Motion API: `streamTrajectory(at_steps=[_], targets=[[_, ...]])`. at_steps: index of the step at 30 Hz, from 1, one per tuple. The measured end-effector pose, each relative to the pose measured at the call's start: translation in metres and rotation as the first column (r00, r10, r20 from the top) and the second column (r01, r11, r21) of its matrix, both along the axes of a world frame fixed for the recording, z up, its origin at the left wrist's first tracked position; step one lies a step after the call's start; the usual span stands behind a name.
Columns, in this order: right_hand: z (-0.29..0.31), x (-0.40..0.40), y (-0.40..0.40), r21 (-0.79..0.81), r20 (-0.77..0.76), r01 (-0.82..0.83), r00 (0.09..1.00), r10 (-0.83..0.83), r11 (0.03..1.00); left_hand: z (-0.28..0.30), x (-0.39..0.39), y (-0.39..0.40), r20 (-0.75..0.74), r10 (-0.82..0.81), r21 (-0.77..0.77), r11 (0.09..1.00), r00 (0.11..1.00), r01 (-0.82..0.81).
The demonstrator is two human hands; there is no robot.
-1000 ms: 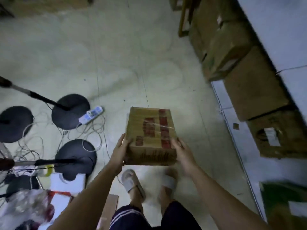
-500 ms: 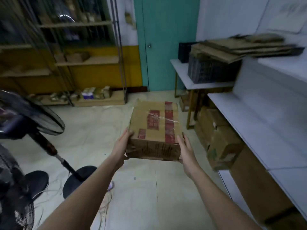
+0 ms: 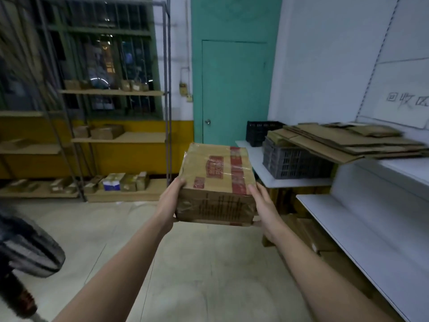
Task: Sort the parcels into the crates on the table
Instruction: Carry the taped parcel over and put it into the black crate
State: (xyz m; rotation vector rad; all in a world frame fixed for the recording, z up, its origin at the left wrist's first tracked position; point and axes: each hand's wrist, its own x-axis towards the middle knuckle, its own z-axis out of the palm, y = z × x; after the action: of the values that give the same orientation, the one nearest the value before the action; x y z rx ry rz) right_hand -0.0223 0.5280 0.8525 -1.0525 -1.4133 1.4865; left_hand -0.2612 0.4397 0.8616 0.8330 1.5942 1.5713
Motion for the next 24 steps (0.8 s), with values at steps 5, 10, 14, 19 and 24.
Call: streamTrajectory(at_steps=[5, 10, 14, 19, 24], targets=[[0.006, -0.052, 0.053, -0.022, -0.014, 0.034, 0.999, -0.034, 0.999, 0.008, -0.053, 0.059, -0.012, -0.012, 0.036, 0.999, 1.000, 0.012], [0.010, -0.097, 0.105, 0.004, 0.038, 0.044, 0.998, -0.044, 0.999, -0.001, -0.094, 0.115, 0.003, 0.004, 0.011, 1.000, 1.000, -0.004], [0.004, -0.128, 0.160, 0.037, 0.100, 0.022, 0.995, -0.026, 0.999, -0.016, -0.125, 0.168, -0.014, 0.011, -0.021, 1.000, 1.000, -0.012], [-0.007, -0.157, 0.248, 0.049, 0.174, 0.051, 0.983, -0.059, 0.998, -0.023, -0.153, 0.257, -0.083, -0.059, -0.009, 0.998, 0.995, 0.059], [-0.016, -0.192, 0.343, -0.004, 0.059, 0.034, 0.998, -0.034, 0.999, -0.020, -0.178, 0.345, -0.089, -0.046, -0.026, 0.999, 0.995, 0.043]])
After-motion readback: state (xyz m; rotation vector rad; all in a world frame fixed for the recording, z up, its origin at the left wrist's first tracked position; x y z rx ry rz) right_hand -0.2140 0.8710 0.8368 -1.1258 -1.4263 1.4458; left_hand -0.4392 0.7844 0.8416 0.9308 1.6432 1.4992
